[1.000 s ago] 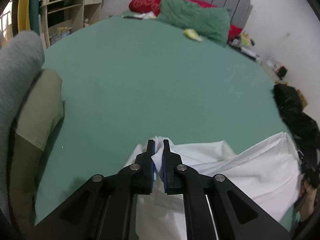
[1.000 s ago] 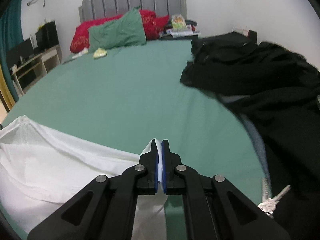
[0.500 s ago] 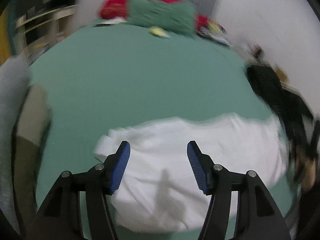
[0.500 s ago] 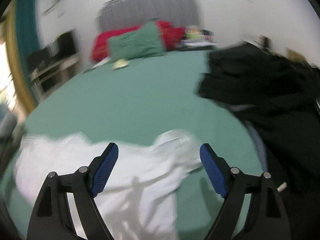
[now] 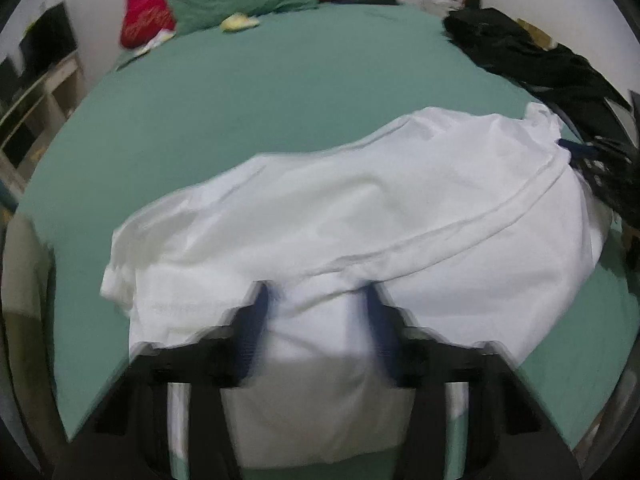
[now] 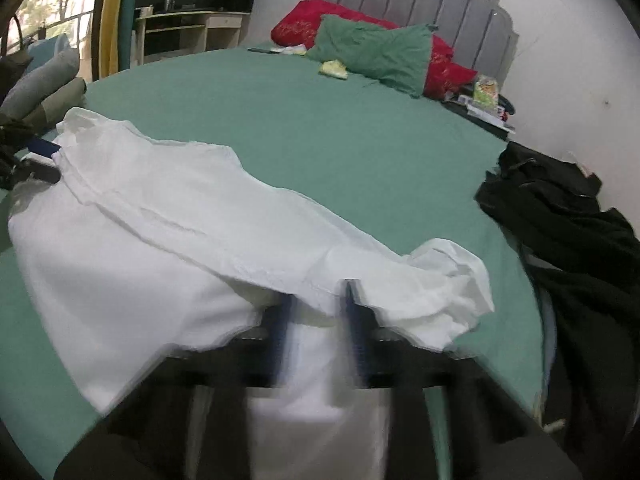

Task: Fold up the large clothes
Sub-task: 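Lift the hem with both tools and fold it toward the hood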

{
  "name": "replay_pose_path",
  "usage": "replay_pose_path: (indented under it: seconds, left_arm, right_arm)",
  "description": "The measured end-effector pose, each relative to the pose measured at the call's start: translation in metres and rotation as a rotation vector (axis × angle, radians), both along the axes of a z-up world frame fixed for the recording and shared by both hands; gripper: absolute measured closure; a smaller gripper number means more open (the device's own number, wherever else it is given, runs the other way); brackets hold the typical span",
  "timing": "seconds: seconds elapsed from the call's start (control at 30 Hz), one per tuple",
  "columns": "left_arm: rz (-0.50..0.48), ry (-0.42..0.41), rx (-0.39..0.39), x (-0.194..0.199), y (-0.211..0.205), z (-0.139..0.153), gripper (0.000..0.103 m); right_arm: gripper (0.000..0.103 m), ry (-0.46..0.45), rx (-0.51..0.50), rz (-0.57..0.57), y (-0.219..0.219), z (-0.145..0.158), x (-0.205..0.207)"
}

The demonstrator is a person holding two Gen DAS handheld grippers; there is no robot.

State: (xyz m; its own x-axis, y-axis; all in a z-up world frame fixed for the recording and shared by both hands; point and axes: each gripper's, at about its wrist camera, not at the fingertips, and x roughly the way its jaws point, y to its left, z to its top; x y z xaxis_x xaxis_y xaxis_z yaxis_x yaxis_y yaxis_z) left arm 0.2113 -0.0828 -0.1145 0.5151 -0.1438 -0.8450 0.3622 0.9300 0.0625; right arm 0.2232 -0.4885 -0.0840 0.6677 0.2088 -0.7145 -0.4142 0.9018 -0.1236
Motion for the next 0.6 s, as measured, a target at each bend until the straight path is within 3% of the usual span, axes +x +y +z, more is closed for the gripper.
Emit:
replay_pose_path:
  seconds: [0.1,0.23,0.4,0.5,0.6]
  left_arm:
    - [-0.033,-0.031,0.016,0.006,-0.007,0.009,0.098]
    - [-0.044,-0.068,-0.016,0.011,-0.012,0.025,0.099]
    - [0.004,0.036,-0.108,0.035,-0.002,0.026,0.098]
    - [0.048,0.076,-0.129,0.051,0.006,0.020,0.094]
    - [0.063,0.060,-0.089,0.061,0.006,0.017,0.076]
  right_arm:
    - [0.102,-0.010,0.096,-0.019,-0.010,0.006,0.018]
    - [0.102,-0.022,0.237,-0.065,-0.025,0.020,0.040]
    - [0.102,0.010,0.311,-0.081,-0.028,0.019,0.079]
    - [0.102,0.077,0.294,-0.097,-0.025,0.004,0.100]
    - [0.101,0.148,0.321,-0.170,-0.031,-0.014,0.118]
